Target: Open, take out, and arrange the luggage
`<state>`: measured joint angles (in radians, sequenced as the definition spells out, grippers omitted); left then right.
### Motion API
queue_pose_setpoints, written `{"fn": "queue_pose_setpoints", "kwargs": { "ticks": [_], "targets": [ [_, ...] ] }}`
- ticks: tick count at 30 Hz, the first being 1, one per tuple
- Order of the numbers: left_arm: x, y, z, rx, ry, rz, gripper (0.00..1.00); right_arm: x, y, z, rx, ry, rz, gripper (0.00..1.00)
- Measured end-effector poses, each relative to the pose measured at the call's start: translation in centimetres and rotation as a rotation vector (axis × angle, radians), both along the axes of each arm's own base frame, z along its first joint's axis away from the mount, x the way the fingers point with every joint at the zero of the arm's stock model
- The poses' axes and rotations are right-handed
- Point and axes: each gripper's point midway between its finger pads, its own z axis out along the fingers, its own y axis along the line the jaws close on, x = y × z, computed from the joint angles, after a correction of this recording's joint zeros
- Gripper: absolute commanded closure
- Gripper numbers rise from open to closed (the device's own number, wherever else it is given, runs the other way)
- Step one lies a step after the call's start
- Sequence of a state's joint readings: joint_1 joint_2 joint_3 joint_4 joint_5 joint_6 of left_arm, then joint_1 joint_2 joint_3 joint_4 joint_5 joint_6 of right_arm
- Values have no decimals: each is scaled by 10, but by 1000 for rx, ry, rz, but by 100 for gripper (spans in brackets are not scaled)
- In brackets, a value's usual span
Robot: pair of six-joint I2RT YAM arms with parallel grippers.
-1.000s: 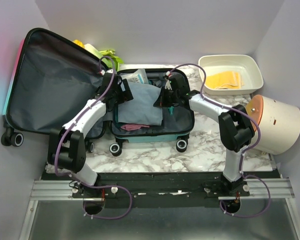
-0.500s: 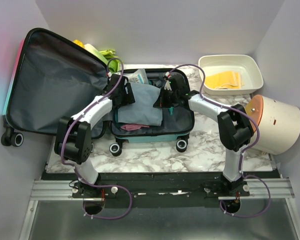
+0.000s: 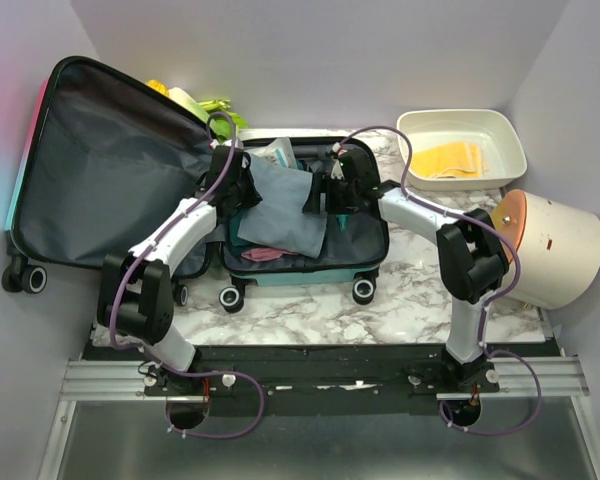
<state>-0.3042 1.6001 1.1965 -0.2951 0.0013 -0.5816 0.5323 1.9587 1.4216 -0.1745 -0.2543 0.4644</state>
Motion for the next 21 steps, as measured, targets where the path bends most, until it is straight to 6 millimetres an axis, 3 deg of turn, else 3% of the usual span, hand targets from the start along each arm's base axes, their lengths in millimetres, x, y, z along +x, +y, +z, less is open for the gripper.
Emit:
{"fn": "queue_pose_setpoints", "kwargs": {
  "ticks": [1,5,9,12,16,21],
  "targets": [
    [0,-1,3,-10,-5,-2,100,2,-3,0,-13,-10,-5,0],
    [-2,-5,11,-28,-19,-9,100,7,-22,11,-64,-70,-58,0],
    [-3,-5,20,-26,-40,-8,100,10,-30,35,-47,-116,-89,0],
    [-6,0,31,-9,-61,6,100,8,-23,39,-1,-100,-60,0],
    [-8,6,51,23,-99,18,100,2,-9,29,38,-50,-14,0],
    [-7,28,73,113,-143,86,100,-6,12,19,65,-8,30,0]
  ]
}}
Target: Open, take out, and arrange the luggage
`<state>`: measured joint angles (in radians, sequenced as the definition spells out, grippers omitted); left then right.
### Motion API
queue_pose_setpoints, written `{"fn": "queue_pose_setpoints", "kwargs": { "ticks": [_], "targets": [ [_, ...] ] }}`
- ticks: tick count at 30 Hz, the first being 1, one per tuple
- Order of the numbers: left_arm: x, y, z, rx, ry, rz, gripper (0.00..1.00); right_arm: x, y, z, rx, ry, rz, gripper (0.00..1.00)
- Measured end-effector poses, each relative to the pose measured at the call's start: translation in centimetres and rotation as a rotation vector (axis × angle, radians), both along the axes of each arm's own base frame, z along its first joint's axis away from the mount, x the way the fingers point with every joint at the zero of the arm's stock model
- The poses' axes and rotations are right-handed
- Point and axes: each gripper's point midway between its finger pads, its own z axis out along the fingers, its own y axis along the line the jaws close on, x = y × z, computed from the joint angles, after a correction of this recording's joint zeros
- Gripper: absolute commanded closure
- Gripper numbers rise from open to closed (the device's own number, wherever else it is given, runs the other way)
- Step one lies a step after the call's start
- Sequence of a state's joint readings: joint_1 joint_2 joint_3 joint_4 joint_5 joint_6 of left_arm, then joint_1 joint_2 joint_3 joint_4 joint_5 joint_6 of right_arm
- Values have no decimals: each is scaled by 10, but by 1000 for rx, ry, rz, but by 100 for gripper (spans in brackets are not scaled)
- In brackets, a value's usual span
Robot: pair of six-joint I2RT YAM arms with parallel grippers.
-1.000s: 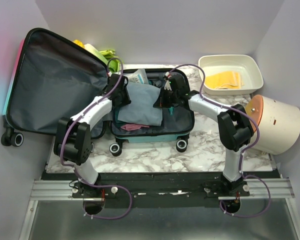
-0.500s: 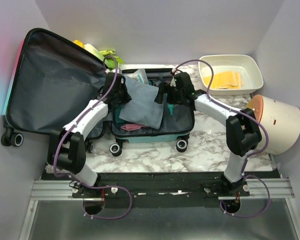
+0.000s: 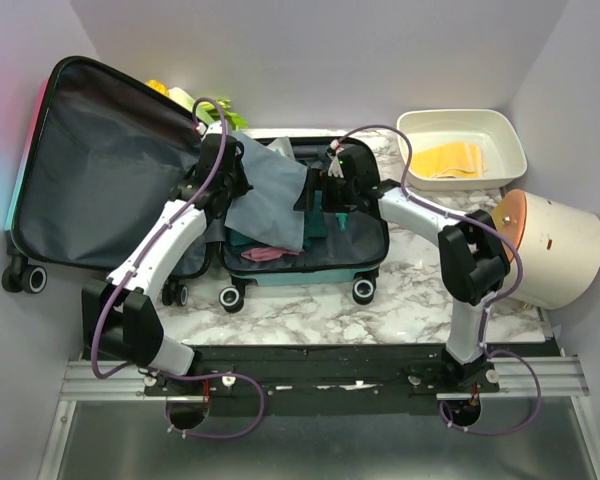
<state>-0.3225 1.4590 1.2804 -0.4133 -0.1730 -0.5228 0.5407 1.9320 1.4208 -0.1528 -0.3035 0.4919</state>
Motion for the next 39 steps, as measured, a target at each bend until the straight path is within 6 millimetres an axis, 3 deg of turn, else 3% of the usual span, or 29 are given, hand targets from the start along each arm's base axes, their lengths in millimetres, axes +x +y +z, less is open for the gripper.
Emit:
{"fn": "queue_pose_setpoints", "kwargs": {
  "ticks": [8,13,23,26,37,39],
  "targets": [
    [-1,22,0,71,7,67,100,3,37,10,83,2,53,0],
    [0,24,0,76,8,72,100,6,56,11,114,7,79,0],
    [0,33,-6,83,19,89,100,-8,84,-2,122,50,137,4],
    [0,35,-6,83,20,94,100,-13,94,0,125,44,157,9],
    [-3,38,-2,85,9,104,100,-24,115,10,107,-3,183,9],
    [-4,39,1,83,1,105,100,-24,115,12,107,-5,181,16]
  ]
}}
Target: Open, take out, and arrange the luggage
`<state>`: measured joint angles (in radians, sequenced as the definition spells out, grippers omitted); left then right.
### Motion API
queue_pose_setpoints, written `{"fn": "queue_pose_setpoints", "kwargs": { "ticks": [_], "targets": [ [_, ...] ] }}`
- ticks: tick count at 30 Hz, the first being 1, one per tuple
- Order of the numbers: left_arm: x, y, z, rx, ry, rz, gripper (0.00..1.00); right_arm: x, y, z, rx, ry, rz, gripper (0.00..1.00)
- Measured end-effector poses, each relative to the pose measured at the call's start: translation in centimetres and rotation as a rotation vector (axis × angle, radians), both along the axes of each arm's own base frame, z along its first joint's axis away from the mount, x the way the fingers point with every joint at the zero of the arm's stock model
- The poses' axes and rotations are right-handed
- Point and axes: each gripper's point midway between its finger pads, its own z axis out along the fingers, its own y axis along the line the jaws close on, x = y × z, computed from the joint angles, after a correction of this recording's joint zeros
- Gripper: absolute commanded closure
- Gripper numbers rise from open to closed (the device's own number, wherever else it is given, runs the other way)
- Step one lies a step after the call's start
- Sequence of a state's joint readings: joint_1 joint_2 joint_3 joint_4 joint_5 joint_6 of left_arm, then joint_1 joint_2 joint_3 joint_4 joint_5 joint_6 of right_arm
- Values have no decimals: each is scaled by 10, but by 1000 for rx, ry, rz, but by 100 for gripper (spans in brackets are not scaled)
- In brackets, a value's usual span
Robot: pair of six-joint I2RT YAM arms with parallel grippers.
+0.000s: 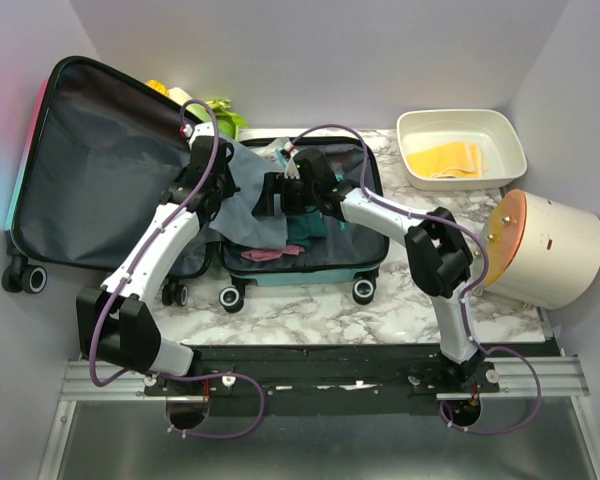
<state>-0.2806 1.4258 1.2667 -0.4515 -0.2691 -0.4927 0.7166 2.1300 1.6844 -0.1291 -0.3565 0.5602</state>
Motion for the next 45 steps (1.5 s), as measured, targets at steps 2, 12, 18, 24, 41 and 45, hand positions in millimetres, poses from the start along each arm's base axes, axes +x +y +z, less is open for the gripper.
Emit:
{"fn": "queue_pose_setpoints", "kwargs": {
  "ticks": [2,12,18,24,41,45],
  "targets": [
    [-1,1,3,-1,-8,1,100,1,1,1,3,0,-3,41],
    [-1,4,5,5,-11,3,100,4,3,-7,3,18,-20,99],
    [0,-7,8,-28,-22,-50,100,11,-6,1,-51,-96,-26,99],
    [3,-41,37,-74,-94,-148,100,27,-50,64,-154,-341,-132,99],
    [76,-279,123,-309,-398,-459,100,109,-301,168,-580,-738,-461,99],
    [102,-336,89,-395,-420,-493,100,119,-359,166,-750,-757,-493,99]
  ]
}}
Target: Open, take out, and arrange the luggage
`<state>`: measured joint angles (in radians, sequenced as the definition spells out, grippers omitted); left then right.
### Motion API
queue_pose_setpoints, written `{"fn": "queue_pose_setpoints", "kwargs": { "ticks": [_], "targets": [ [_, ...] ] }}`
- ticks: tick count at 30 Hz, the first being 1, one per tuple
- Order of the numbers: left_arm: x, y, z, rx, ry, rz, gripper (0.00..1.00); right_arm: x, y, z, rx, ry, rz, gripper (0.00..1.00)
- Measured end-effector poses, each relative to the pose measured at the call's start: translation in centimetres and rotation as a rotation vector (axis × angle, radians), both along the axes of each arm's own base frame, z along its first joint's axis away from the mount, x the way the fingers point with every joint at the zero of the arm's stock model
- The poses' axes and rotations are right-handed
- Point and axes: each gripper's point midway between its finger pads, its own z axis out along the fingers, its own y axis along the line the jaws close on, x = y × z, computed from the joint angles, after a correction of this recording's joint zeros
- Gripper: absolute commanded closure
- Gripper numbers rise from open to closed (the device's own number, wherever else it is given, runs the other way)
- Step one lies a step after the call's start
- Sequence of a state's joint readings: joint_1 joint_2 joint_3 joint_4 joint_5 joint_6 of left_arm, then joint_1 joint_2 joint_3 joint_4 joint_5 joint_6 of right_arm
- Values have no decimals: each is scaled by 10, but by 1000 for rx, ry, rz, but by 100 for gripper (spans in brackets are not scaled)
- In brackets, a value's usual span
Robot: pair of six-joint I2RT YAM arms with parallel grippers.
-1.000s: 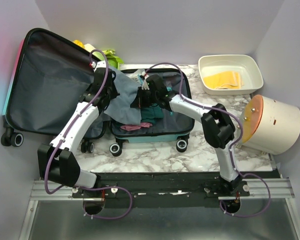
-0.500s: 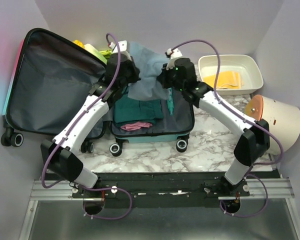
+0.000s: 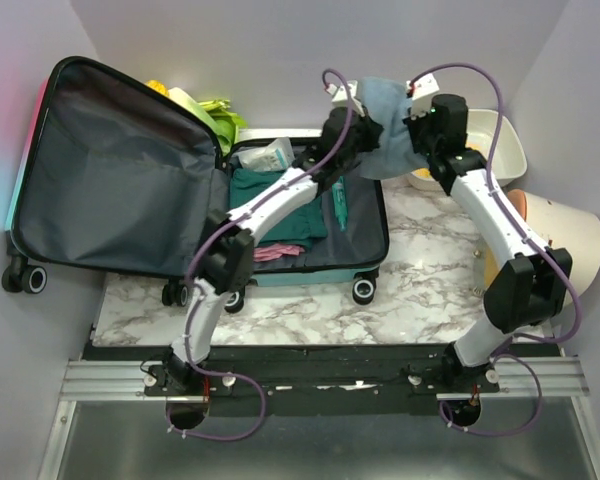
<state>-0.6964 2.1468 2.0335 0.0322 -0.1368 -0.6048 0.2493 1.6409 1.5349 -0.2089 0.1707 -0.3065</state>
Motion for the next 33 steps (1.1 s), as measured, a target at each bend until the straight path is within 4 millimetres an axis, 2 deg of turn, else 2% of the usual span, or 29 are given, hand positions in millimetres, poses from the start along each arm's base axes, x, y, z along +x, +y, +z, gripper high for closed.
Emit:
{"fn": "queue_pose_setpoints", "kwargs": {
  "ticks": [3,6,8,9,10,11,16,19,22,24,27,31,33],
  "targets": [
    [23,-40,-27,-96,-8,-34,96,8,-35,2,-61,-9,-63,99],
    [35,-64,-50,-167,-24,-47,87,23,-69,2,-96,-21,-141,99],
    [43,-79,-61,-207,-45,-55,58,33,-85,-3,-105,-17,-184,99],
    [46,-84,-66,-216,-50,-58,40,38,-96,-7,-109,-11,-209,99],
    [48,-87,-68,-228,-55,-59,10,43,-103,-10,-111,-6,-225,99],
    [49,-90,-71,-229,-65,-60,1,50,-110,-14,-112,0,-242,99],
    [41,-94,-77,-217,-88,-68,1,79,-138,-22,-113,10,-294,99],
    [32,-85,-88,-149,-73,-67,1,97,-152,-24,-113,10,-318,99],
    [15,-68,-92,-70,-52,-65,1,105,-164,-34,-116,29,-337,99],
    [4,-53,-83,-31,-65,-52,1,110,-171,-40,-117,39,-349,99],
    [-14,-30,-45,-32,-105,-37,1,116,-179,-53,-121,63,-359,99],
    [-26,-6,7,-54,-187,-11,1,120,-176,-63,-114,101,-339,99],
    [-30,0,21,-60,-211,-4,1,121,-171,-57,-98,99,-317,99]
  ]
}}
